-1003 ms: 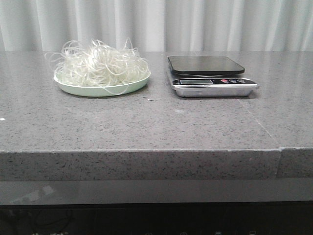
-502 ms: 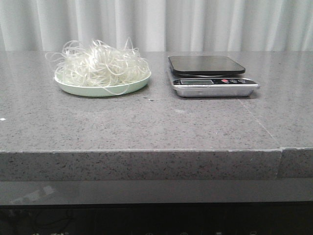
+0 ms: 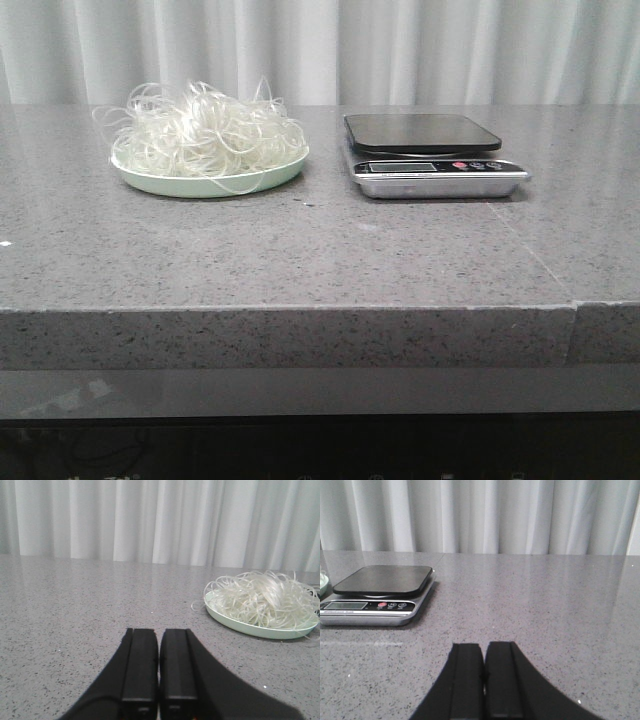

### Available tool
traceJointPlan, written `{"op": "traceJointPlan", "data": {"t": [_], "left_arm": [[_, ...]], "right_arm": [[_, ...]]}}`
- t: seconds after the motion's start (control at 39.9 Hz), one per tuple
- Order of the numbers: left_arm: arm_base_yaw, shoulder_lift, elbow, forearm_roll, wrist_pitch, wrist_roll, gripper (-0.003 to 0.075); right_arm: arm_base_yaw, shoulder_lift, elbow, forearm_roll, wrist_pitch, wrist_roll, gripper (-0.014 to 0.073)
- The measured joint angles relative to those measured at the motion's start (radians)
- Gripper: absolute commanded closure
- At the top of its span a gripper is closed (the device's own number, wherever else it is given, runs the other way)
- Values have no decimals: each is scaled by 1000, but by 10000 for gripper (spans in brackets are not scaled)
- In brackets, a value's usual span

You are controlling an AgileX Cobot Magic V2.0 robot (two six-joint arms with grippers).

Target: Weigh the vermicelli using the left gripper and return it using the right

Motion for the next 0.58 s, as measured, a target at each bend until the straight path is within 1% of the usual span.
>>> {"op": "traceJointPlan", "data": {"t": [0.58], "left_arm": [[0, 0, 0, 0, 0, 0, 565]], "right_arm": [[0, 0, 0, 0, -9, 7, 429]]}}
